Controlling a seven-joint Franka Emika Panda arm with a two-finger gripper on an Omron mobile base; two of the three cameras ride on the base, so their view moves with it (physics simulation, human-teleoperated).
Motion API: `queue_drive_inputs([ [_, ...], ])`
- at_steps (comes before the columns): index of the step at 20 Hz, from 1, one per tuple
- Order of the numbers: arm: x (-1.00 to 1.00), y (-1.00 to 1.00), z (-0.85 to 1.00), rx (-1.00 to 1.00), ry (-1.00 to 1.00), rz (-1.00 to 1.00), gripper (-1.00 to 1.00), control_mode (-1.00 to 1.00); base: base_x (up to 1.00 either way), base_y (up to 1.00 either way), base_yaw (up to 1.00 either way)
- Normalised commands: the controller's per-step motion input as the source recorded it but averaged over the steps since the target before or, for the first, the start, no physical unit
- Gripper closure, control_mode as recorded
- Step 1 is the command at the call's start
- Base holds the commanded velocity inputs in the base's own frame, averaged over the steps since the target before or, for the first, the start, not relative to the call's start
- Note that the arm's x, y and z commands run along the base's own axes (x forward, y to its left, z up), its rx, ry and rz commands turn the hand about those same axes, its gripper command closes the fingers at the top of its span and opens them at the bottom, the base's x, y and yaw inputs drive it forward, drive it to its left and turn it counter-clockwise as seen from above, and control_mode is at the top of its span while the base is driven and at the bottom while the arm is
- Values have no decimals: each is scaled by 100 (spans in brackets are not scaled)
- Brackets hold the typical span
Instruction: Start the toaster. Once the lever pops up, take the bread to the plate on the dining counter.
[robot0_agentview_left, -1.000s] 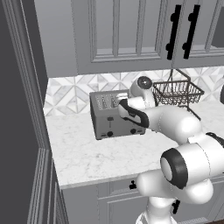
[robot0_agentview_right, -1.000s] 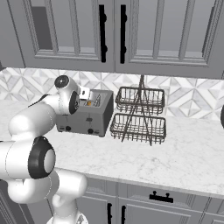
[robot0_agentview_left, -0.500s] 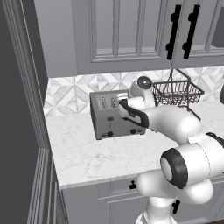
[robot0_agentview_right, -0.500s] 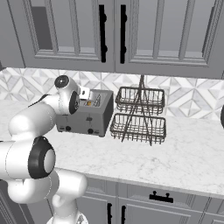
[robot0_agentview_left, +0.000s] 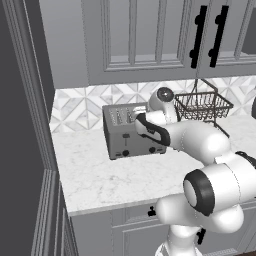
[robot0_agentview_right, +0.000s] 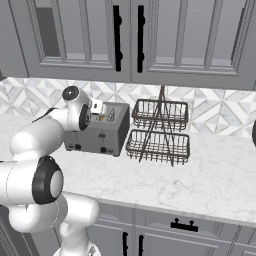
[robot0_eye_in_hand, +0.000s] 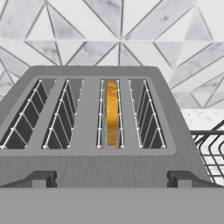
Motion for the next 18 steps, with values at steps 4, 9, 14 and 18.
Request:
queue_drive_inputs([
  [4,0,0,0,0,0,0,-100,-100,0,0,0],
  [9,0,0,0,0,0,0,-100,-100,0,0,0],
  [14,0,0,0,0,0,0,-100,-100,0,0,0],
  [18,0,0,0,0,0,0,-100,-100,0,0,0],
])
